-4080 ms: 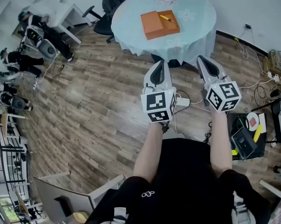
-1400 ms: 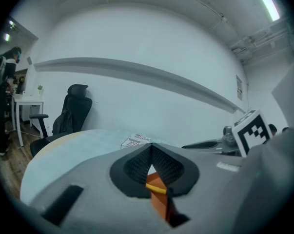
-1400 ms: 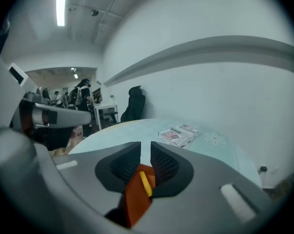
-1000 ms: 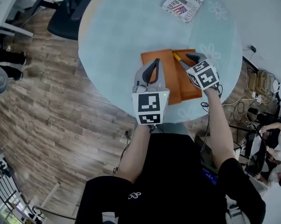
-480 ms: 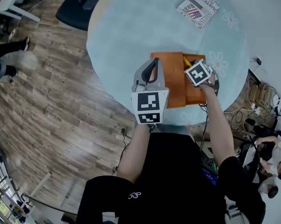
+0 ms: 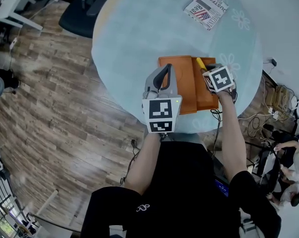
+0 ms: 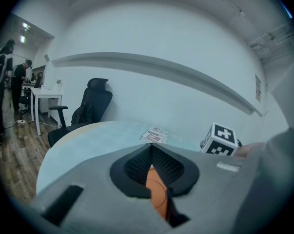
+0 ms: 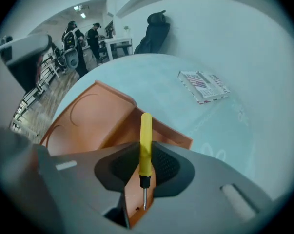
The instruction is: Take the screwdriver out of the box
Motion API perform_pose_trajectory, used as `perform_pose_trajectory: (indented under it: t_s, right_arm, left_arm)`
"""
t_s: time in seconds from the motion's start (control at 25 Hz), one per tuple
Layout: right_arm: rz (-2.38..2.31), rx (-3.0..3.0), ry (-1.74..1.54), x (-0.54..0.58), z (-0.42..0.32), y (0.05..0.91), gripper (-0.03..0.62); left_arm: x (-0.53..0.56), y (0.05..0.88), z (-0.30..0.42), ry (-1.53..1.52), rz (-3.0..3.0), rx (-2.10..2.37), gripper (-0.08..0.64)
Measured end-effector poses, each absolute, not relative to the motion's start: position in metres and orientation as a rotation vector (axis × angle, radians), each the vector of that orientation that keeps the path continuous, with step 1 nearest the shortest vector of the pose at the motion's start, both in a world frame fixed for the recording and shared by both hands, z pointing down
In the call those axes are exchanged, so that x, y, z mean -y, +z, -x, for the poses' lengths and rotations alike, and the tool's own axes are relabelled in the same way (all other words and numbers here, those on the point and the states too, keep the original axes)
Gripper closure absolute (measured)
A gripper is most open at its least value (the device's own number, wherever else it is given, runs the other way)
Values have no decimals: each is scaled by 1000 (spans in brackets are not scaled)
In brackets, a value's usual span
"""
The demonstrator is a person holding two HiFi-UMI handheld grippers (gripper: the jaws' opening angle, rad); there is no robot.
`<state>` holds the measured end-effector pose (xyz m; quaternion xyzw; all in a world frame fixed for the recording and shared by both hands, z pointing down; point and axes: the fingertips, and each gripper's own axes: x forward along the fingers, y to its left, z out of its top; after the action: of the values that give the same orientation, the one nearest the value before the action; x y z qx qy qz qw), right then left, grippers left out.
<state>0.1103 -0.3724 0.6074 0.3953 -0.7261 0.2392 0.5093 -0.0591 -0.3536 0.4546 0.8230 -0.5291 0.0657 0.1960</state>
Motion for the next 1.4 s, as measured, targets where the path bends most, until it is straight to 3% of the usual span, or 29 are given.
perform_pose_trajectory:
  t_s: [0.6,1.4]
  right_arm:
    - [-1695,2495,139,322,-121,331,503]
    - [-1832,2537,65,299,-130,319,503]
  left_arm:
    - [345,329,-24,12,-2729,1338,558]
    - [318,310,-37,-1,-2807,1315,557]
